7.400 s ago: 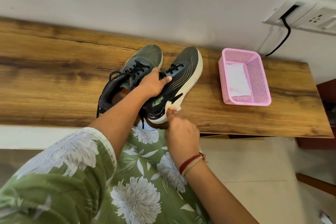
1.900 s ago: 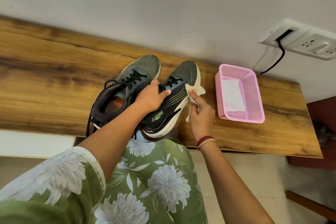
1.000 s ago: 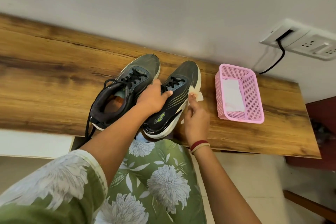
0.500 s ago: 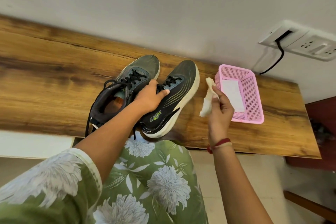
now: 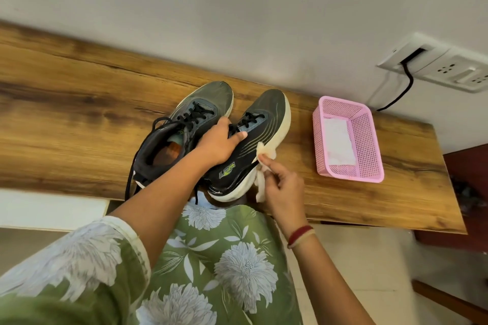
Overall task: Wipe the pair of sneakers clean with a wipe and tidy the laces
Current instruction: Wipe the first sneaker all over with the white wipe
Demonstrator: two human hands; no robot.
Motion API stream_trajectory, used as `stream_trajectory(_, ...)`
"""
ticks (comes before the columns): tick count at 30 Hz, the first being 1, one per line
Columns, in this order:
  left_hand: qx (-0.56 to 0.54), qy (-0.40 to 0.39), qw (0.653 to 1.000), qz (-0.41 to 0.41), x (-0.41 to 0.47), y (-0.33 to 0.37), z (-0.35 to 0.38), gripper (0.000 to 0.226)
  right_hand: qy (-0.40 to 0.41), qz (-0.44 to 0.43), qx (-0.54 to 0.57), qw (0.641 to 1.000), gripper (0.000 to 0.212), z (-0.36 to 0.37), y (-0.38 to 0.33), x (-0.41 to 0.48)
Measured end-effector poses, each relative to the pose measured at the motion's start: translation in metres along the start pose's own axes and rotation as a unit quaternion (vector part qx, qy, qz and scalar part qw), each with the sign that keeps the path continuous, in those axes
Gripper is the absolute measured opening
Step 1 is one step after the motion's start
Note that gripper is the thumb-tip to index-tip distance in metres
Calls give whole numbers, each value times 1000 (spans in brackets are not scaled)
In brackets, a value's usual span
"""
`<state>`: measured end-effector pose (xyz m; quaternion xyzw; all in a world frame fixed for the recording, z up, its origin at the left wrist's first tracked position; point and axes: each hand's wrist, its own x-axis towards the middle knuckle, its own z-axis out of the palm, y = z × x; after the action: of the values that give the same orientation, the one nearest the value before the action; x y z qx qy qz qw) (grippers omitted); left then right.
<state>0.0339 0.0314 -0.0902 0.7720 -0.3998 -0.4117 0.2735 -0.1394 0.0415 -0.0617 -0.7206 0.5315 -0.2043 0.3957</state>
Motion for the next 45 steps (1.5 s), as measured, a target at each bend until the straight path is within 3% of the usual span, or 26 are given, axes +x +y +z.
stream_trajectory(2,1,1,1000,1,-1,1,0,33,-26,65,112,991,31,-12,-3,5)
stream_trajectory(4,1,-1,1000,-1,-2,3,0,33,55,83,168,981,30,-25,-3,22)
stream_trajectory(7,0,0,1000,0,-2,3,-1,32,149,34,91,984,32,-35,-2,58)
stream_trajectory(12,6,3,1000,5,-2,3,0,32,77,-10,-96,992,34,-21,4,89)
stream_trajectory(16,9,8,1000,7,-1,4,3,31,82,-4,-145,986,35,-14,7,71)
stream_trajectory(22,4,10,1000,7,-3,4,3,32,18,5,-94,995,32,-12,-3,26)
stream_trajectory(25,3,11,1000,5,-4,5,3,30,93,36,-3,995,30,-28,-7,40)
stream_trajectory(27,5,10,1000,4,-4,5,4,31,134,29,-24,990,31,-33,-9,62)
stream_trajectory(30,-3,11,1000,6,-3,4,4,34,84,11,-115,990,33,-22,-9,82)
stream_trajectory(33,4,17,1000,3,-3,4,5,36,89,-10,-164,982,35,-10,-3,71)
stream_trajectory(36,20,28,999,4,-2,5,10,37,99,-19,-165,981,36,-3,-3,41)
stream_trajectory(40,30,40,999,1,-3,6,12,39,19,24,-82,996,33,-14,-5,24)
stream_trajectory(42,38,39,999,0,-4,6,13,40,61,38,-26,997,32,-25,-5,37)
stream_trajectory(45,54,39,998,-2,-6,9,13,41,110,28,-58,992,31,-31,-4,69)
